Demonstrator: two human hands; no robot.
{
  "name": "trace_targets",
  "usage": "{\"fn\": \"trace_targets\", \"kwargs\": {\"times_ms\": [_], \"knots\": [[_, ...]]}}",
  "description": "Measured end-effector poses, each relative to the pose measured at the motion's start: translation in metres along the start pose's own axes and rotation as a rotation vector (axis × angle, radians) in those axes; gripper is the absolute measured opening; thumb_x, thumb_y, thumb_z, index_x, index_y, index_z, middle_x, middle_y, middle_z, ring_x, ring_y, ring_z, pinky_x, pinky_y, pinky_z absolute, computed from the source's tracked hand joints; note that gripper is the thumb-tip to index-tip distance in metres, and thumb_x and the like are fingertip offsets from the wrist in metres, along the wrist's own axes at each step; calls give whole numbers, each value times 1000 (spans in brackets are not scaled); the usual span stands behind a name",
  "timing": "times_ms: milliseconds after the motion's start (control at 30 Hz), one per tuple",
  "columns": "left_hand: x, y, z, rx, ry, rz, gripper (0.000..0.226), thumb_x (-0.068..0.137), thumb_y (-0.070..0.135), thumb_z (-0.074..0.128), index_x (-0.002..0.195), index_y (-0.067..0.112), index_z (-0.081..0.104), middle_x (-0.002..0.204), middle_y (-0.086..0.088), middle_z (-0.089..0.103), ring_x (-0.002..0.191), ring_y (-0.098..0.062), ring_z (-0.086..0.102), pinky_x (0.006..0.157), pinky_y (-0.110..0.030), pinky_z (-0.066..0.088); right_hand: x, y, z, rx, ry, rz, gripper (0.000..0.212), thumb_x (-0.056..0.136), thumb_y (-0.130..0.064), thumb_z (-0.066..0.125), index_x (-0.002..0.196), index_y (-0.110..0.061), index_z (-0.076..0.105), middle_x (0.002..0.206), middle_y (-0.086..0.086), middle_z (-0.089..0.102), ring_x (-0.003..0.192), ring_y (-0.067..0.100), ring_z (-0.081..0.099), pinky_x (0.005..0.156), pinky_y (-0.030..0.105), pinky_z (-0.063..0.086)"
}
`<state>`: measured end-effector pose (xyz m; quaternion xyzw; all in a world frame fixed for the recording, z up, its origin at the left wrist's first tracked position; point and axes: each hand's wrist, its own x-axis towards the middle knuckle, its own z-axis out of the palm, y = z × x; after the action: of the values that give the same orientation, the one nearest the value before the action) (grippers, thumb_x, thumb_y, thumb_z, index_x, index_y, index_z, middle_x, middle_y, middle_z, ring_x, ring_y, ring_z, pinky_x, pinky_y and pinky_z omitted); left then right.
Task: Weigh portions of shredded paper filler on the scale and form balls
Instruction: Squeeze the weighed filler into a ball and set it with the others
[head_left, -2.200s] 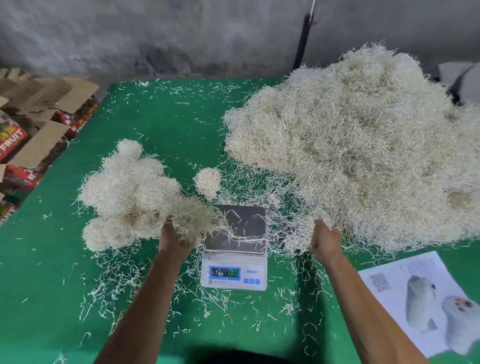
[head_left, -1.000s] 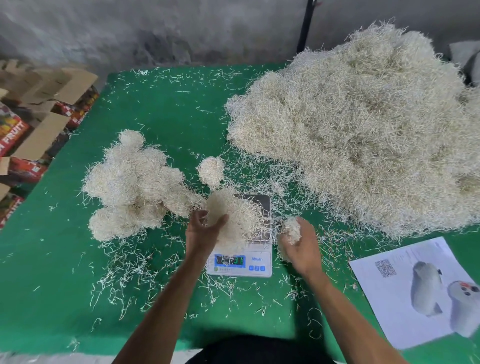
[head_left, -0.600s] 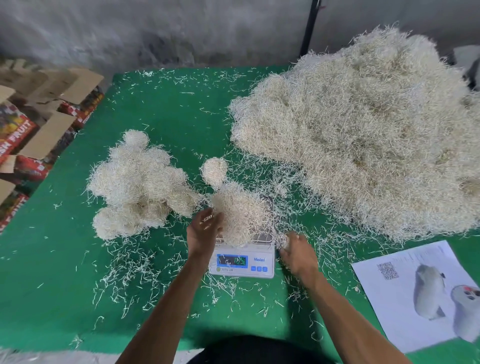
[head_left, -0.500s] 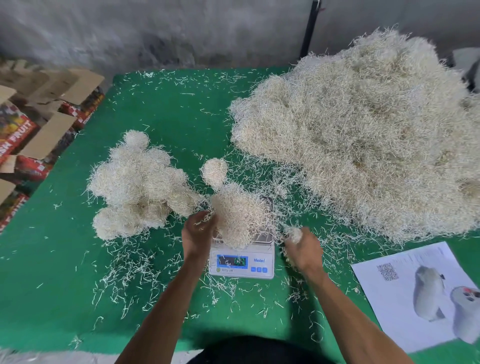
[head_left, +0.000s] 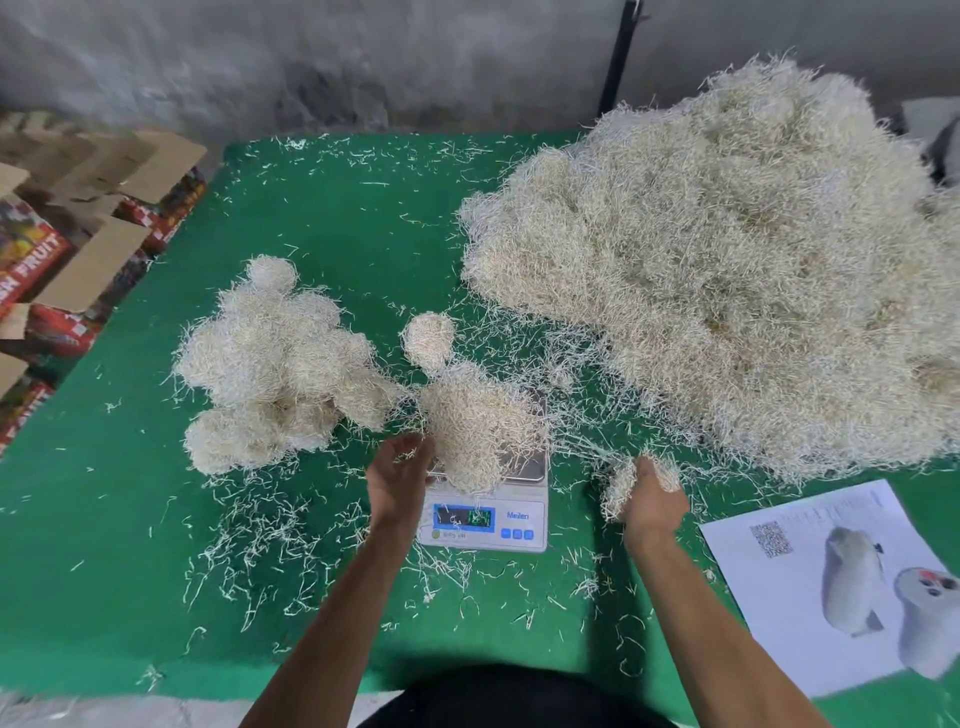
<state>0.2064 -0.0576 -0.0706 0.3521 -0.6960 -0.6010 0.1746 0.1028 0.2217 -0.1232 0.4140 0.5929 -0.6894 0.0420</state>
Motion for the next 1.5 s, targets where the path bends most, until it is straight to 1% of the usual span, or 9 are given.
{"fn": "trace_targets", "kwargs": {"times_ms": [200,433,700,867,967,1100,1200,1367,1500], "knots": [[1,0,-4,-33,13,-49,20,92,23,71,109,14,67,84,3,74,84,-24,73,69,-42,64,-1,-1,-1,153,168,-18,98,86,-36,75,161,2,23,146,17,54,123,33,59,107,47,50],[-2,3,-5,-55,24,-50,17,93,20,70,109,15,67,89,5,73,83,-19,74,66,-37,63,2,4,1,124,163,-53,92,87,-34,74,159,1,28,139,13,59,120,31,60,107,46,50],[1,-1,-10,0,14,-4,22,96,20,66,114,7,65,90,-1,73,77,-11,74,58,-24,60,26,-13,-2,207,205,-74,71,87,-32,73,147,-4,47,107,1,54,82,16,49,84,37,42],[1,-8,-13,-18,19,-43,19,97,18,64,112,6,64,97,-8,72,88,-24,72,70,-40,63,31,-18,-9,191,246,-51,90,92,-34,74,163,-8,24,148,13,55,129,31,58,109,48,50],[-2,-10,-13,-11,13,-35,14,97,18,63,109,11,63,97,-8,71,88,-23,72,68,-35,62,28,-12,-8,83,163,-55,88,94,-30,74,163,-7,23,148,15,54,127,33,58,102,47,55],[-4,-14,-11,-24,7,-65,15,97,18,63,111,11,65,95,-4,72,88,-24,72,70,-38,63,12,-13,-1,-192,-84,-109,101,95,-42,73,165,-7,8,100,17,64,90,29,67,85,37,55],[-5,-15,-10,-37,-2,-75,16,97,20,64,111,12,65,96,0,73,90,-23,73,72,-41,62,0,-33,11,-200,-330,-109,115,86,-62,74,165,-11,8,124,21,59,105,31,63,105,51,51],[-7,-12,-9,-31,-43,-35,12,97,31,63,104,20,66,91,-1,73,83,-16,73,67,-36,63,-8,-85,29,411,-579,7,71,102,-57,54,159,-23,29,149,10,48,124,35,65,100,50,57],[-9,-6,-6,-36,-47,-1,10,98,26,62,102,17,65,85,-4,73,77,-15,73,59,-28,60,-11,-76,36,-325,-447,-259,53,105,-37,57,151,-16,40,142,7,53,106,35,69,91,56,60]]}}
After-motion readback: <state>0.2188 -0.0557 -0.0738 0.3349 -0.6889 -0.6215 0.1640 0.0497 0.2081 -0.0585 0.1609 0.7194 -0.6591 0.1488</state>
